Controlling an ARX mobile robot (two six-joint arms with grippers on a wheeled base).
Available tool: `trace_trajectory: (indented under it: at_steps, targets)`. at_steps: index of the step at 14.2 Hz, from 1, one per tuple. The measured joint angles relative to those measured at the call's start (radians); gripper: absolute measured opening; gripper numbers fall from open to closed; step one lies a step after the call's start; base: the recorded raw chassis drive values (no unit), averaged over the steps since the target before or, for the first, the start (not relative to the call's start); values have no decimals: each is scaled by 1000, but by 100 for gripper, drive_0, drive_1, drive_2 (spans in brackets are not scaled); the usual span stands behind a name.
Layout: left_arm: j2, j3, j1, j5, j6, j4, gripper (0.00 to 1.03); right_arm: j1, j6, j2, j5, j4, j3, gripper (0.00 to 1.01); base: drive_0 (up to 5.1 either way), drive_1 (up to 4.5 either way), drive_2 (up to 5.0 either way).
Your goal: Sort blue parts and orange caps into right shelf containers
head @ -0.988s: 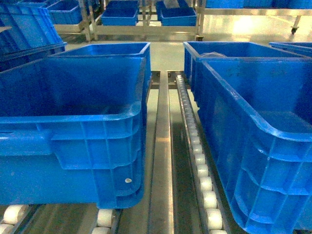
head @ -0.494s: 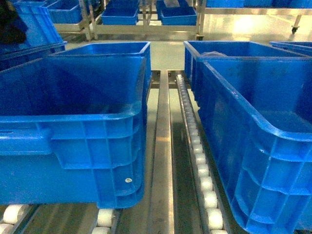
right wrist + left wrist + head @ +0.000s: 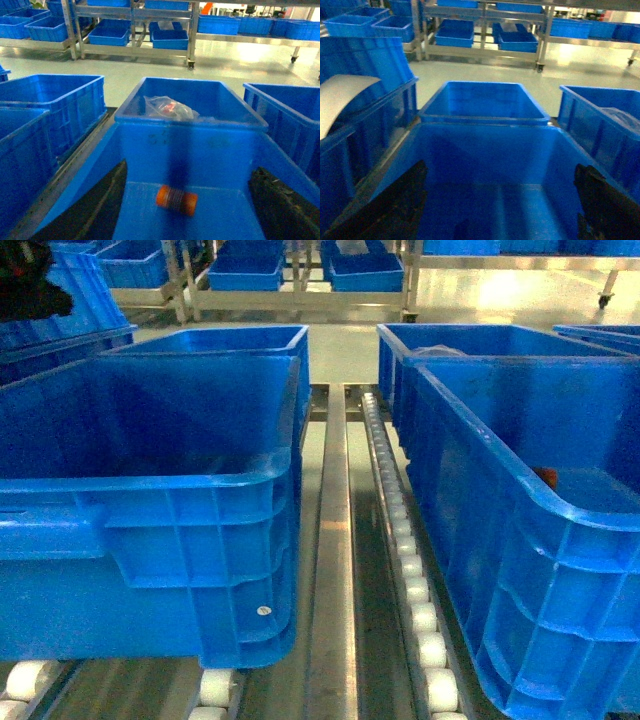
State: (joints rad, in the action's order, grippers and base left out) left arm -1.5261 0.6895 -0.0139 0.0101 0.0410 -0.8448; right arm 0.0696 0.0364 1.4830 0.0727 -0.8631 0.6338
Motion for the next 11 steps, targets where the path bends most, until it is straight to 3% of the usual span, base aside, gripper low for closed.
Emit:
trace_trajectory:
  at_steps: [3,4,6,11]
  targets:
    - [156,-245,17,-12,-23,-78,44,-34,-21,-163,-36,-56,-238,37,0,0,0]
    - [207,-309,13,-10,-23,-86,29,-63,-22,-207,-69,-59,-289,24,0,0,0]
    - [302,-407,14,-11,-23,-90,2,-70,-24,-301,-70,-54,-380,2,0,0,0]
    - [597,-589,14,-11,-24,31,2,-70,-25,-603,-73,78,-547,2,0,0,0]
